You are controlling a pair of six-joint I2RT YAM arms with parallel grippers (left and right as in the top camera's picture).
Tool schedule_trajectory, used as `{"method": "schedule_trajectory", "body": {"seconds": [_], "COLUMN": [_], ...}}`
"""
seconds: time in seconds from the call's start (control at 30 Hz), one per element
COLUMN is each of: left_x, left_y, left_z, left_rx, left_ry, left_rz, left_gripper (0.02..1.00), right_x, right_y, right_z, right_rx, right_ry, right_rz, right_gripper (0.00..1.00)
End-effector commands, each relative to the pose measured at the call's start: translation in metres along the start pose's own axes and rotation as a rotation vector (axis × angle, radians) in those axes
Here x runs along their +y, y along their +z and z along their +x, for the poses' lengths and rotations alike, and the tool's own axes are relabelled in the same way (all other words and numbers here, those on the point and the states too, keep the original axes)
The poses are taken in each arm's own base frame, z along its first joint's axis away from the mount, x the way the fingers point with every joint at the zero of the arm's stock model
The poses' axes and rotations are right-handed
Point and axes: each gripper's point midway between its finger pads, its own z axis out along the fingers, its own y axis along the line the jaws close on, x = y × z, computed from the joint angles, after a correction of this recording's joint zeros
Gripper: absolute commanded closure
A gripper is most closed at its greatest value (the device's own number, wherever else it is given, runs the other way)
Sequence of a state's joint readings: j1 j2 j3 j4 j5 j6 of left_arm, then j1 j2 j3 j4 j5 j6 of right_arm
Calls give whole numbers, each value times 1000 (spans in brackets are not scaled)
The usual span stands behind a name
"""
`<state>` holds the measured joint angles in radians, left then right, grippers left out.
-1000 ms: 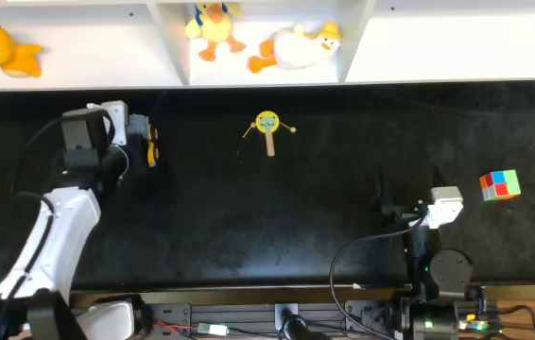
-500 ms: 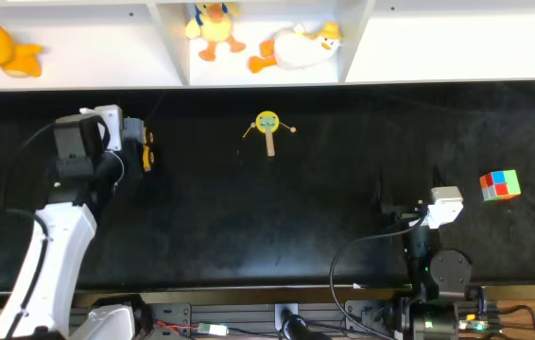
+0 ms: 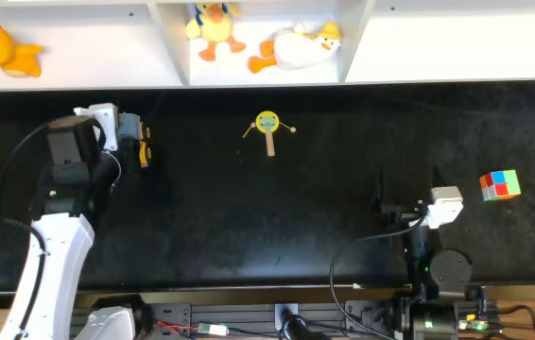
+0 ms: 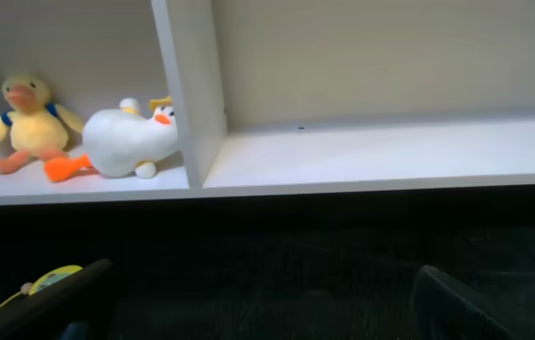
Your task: Store Toys
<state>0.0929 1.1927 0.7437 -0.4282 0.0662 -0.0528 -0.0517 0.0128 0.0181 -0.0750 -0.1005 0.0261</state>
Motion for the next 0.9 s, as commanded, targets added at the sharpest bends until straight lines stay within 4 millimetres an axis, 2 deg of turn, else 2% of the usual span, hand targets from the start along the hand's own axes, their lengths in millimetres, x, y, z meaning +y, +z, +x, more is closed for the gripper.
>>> {"method": "schedule_trajectory", "body": {"seconds": [0.03, 0.57, 0.9], "left_x": [-2, -6, -8], "left_y": [-14, -39, -42], "left_z": [-21, -66, -98], "left_rx": [-59, -150, -187], "left_ry": [10, 16, 18], "left_rz": [-3, 2, 4], "left_gripper": [638, 647, 649], "right_x": [1, 1, 1], "right_y": [0, 0, 0], "right_z": [3, 3, 3], "right_rx": [1, 1, 1], "right_ry": [4, 4, 4], "right_rz": [-7, -7, -7], "right_gripper": [5, 5, 5]}}
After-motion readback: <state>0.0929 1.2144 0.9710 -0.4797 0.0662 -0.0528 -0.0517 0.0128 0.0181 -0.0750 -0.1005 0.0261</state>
